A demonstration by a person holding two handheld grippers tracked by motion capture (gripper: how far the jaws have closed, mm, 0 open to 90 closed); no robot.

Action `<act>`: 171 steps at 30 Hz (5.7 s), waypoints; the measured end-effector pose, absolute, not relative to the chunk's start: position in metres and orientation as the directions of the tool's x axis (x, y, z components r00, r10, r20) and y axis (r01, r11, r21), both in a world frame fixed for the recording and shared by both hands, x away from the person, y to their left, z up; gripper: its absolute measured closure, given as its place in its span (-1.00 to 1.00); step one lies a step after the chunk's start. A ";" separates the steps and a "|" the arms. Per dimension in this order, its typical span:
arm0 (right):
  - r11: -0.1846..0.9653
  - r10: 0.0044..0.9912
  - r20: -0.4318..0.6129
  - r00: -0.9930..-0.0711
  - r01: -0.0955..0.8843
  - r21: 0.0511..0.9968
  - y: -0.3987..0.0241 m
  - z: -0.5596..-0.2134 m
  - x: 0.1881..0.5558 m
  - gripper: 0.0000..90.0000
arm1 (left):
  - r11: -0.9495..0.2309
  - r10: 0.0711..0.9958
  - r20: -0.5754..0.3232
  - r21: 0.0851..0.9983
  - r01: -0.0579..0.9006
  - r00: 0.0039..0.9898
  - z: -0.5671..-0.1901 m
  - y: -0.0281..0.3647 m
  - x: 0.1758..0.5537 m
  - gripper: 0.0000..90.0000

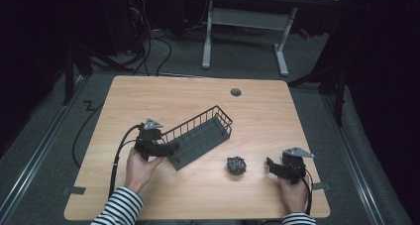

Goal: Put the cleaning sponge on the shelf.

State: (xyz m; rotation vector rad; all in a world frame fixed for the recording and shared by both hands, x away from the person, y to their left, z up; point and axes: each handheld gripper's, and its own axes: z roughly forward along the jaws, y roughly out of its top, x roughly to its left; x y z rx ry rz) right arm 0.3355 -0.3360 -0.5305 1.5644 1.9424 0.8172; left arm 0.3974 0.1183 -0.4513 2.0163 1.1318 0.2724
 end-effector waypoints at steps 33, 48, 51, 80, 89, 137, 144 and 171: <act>0.155 0.979 -0.019 -0.205 0.671 0.725 -0.336 -0.531 0.335 -0.31 | -0.088 0.873 -0.246 0.769 0.633 0.420 -0.475 0.213 0.367 -0.59; 0.154 0.978 -0.017 -0.206 0.671 0.726 -0.336 -0.530 0.335 -0.31 | -0.112 0.929 -0.160 0.738 0.666 0.334 -0.517 0.221 0.365 -0.58; 0.154 0.978 -0.017 -0.206 0.671 0.726 -0.336 -0.530 0.335 -0.31 | -0.121 0.934 -0.140 0.740 0.661 0.328 -0.519 0.221 0.366 -0.58; 0.177 0.967 0.010 -0.256 0.696 0.696 -0.335 -0.525 0.335 -0.14 | -0.202 0.949 -0.017 0.734 0.648 0.315 -0.538 0.214 0.366 -0.54; 0.184 0.947 0.053 -0.317 0.668 0.721 -0.329 -0.508 0.318 -0.17 | -0.201 0.949 -0.018 0.734 0.649 0.314 -0.538 0.214 0.366 -0.54; 0.427 0.817 -0.057 -0.573 0.538 0.727 -0.212 -0.487 0.314 -0.42 | -0.202 0.949 -0.018 0.734 0.649 0.316 -0.537 0.214 0.366 -0.55; 0.429 0.837 -0.063 -0.543 0.582 0.691 -0.214 -0.498 0.326 -0.45 | -0.201 0.949 -0.018 0.733 0.650 0.314 -0.537 0.214 0.366 -0.55; 0.391 0.817 -0.012 -0.577 0.537 0.748 -0.223 -0.490 0.319 -0.15 | -0.200 0.949 -0.018 0.733 0.650 0.314 -0.537 0.214 0.366 -0.55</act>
